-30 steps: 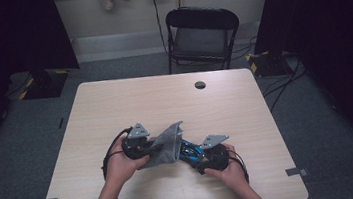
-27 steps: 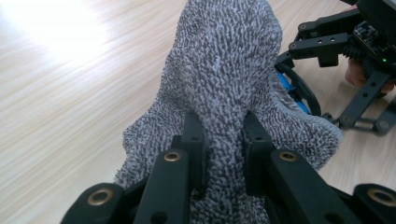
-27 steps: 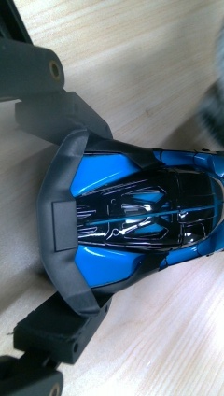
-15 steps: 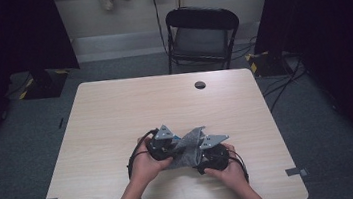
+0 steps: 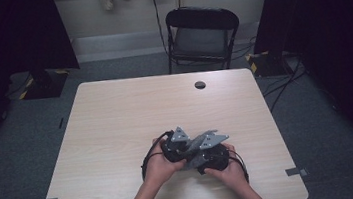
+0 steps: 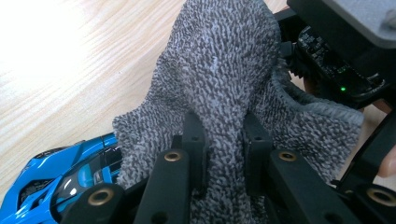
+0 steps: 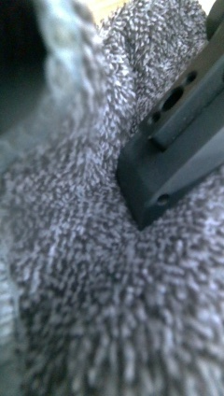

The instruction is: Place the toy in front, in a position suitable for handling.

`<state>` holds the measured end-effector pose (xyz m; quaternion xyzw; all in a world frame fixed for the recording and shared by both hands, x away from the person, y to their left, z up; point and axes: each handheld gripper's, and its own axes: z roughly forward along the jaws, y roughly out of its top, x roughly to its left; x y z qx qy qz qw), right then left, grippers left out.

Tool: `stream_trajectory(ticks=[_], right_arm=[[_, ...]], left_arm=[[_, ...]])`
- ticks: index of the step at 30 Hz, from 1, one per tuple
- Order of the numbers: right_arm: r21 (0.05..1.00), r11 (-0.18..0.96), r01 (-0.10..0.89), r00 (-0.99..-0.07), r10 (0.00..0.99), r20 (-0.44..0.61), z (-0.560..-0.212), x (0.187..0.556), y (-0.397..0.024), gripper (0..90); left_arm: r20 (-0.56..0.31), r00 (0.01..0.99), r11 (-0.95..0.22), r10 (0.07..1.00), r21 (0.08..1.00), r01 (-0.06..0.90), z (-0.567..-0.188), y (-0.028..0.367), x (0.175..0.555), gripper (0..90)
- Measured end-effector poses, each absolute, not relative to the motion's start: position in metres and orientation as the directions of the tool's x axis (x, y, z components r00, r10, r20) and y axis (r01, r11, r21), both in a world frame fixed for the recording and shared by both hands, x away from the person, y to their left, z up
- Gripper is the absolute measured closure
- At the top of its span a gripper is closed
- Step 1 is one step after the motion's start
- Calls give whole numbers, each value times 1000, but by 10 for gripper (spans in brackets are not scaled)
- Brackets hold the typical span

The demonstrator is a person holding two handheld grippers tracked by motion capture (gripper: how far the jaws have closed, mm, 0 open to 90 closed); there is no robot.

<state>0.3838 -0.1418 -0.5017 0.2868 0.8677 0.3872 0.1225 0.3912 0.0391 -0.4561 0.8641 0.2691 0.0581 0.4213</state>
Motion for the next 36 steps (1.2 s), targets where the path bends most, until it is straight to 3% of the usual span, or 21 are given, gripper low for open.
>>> stream_trajectory(ticks=[18, 36], right_arm=[[742, 537, 402, -807, 591, 10, -502, 385, -141, 238], [742, 537, 401, -808, 589, 10, -502, 386, -141, 239]], left_arm=[[-129, 845, -487, 519, 768, 416, -458, 41, 391, 759], [-111, 805, -462, 582, 770, 441, -456, 49, 404, 759]])
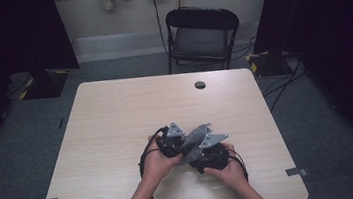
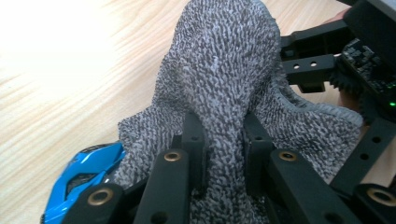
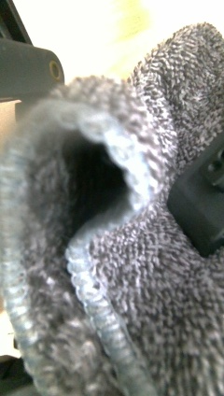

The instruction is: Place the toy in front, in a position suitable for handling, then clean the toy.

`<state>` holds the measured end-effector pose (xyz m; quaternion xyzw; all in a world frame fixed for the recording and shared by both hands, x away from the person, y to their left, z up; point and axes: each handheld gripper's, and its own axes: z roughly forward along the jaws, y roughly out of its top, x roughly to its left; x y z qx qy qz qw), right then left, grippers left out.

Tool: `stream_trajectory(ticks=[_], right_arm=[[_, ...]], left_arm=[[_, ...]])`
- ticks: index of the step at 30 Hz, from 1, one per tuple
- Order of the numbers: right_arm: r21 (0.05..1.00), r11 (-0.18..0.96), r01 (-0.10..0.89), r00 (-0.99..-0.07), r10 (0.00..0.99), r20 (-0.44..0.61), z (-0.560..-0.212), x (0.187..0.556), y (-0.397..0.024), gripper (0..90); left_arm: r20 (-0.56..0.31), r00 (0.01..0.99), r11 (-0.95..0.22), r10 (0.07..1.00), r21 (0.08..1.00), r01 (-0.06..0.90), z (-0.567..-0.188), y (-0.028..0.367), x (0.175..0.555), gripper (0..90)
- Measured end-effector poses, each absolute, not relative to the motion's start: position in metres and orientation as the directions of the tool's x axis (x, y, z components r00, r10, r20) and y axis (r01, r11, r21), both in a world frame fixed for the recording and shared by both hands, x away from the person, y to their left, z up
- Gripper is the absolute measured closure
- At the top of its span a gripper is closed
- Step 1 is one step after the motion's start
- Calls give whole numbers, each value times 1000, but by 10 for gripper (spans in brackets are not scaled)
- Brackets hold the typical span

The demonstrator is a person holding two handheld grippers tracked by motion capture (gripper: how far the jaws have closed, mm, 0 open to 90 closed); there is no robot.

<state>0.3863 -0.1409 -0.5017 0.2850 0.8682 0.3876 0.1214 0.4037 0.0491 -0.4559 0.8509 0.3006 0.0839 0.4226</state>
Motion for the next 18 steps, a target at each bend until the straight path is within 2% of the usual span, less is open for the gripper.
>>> stream_trajectory(ticks=[18], right_arm=[[742, 538, 399, -809, 587, 9, -502, 387, -141, 239]], left_arm=[[-108, 755, -433, 647, 764, 479, -460, 76, 421, 757]])
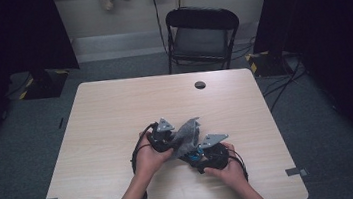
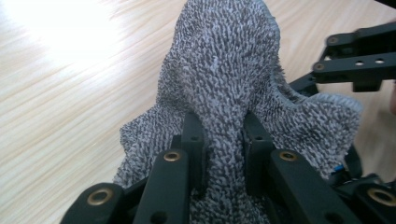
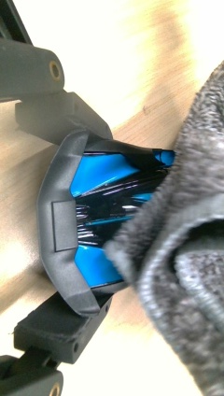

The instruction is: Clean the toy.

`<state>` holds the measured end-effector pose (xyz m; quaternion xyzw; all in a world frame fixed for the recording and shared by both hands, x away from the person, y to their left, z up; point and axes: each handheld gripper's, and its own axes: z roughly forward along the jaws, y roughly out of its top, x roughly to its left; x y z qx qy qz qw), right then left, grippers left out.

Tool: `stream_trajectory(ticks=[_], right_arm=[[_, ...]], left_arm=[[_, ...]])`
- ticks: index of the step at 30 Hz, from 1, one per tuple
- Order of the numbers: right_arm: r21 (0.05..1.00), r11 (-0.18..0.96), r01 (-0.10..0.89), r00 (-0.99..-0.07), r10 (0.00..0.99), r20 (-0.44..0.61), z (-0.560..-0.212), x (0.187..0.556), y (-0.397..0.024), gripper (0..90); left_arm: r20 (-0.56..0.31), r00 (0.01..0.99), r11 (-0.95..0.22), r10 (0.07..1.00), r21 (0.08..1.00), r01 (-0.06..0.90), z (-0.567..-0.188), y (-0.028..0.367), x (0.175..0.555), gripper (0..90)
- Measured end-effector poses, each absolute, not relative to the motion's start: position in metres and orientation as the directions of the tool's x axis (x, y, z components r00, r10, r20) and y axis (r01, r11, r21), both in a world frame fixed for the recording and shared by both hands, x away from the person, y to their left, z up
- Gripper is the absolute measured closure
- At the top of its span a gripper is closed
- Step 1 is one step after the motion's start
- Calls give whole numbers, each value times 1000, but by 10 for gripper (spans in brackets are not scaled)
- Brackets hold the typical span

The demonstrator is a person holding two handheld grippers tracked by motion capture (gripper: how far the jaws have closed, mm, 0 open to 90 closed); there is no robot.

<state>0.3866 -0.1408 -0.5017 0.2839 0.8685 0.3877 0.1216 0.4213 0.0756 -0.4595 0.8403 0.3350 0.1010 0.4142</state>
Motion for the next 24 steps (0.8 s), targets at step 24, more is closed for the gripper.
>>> stream_trajectory(ticks=[24], right_arm=[[742, 538, 399, -810, 586, 10, -502, 387, -141, 239]], left_arm=[[-111, 713, -401, 692, 762, 508, -468, 96, 428, 756]])
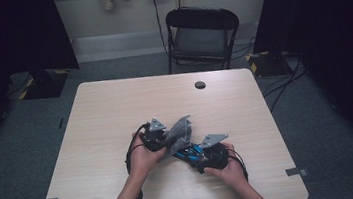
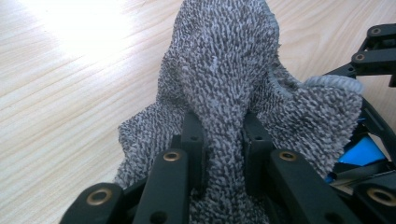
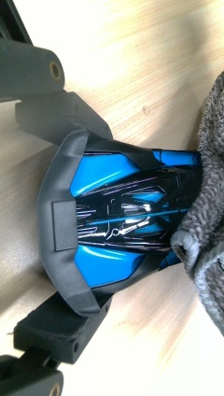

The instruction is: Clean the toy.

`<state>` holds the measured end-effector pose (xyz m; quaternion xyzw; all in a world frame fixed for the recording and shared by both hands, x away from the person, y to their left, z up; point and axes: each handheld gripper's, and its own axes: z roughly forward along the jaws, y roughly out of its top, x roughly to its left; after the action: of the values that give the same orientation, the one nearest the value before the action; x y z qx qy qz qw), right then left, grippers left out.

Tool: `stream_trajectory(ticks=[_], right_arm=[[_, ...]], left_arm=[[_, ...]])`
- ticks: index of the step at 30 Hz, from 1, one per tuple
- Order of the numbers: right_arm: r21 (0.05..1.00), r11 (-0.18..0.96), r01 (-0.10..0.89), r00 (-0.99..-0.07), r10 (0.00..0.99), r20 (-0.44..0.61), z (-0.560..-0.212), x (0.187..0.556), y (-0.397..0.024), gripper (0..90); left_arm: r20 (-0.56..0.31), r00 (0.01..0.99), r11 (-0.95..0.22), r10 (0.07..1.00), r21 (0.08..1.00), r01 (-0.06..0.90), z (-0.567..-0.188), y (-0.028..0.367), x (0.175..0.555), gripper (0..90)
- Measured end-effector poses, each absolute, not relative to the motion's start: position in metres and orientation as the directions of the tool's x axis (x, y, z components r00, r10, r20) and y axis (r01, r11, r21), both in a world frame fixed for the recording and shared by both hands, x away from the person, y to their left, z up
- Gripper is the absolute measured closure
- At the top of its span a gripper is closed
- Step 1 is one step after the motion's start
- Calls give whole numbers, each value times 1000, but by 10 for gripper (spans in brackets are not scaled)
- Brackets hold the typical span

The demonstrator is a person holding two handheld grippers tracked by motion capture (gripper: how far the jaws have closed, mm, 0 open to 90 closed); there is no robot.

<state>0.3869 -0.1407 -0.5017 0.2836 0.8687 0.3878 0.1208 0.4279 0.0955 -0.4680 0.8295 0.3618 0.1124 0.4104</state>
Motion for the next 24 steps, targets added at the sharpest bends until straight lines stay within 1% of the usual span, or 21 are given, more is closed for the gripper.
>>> stream_trajectory(ticks=[9, 16, 21, 22, 23, 24], right_arm=[[742, 539, 398, -811, 584, 10, -502, 388, -140, 239], [742, 539, 398, -811, 584, 10, -502, 388, -140, 239], [742, 539, 398, -811, 584, 11, -502, 388, -140, 239], [742, 539, 398, -811, 584, 10, -502, 388, -140, 239], [742, 539, 398, -811, 584, 11, -502, 388, -140, 239], [742, 539, 398, -811, 585, 10, -502, 388, -140, 239]], left_arm=[[-70, 701, -423, 709, 754, 503, -470, 101, 430, 758], [-88, 687, -395, 721, 763, 512, -473, 105, 433, 758], [-78, 681, -401, 728, 758, 514, -474, 108, 435, 758], [-63, 680, -407, 731, 759, 508, -474, 109, 436, 758], [-78, 675, -393, 734, 762, 515, -475, 110, 436, 758], [-76, 672, -392, 736, 762, 515, -476, 111, 437, 758]])
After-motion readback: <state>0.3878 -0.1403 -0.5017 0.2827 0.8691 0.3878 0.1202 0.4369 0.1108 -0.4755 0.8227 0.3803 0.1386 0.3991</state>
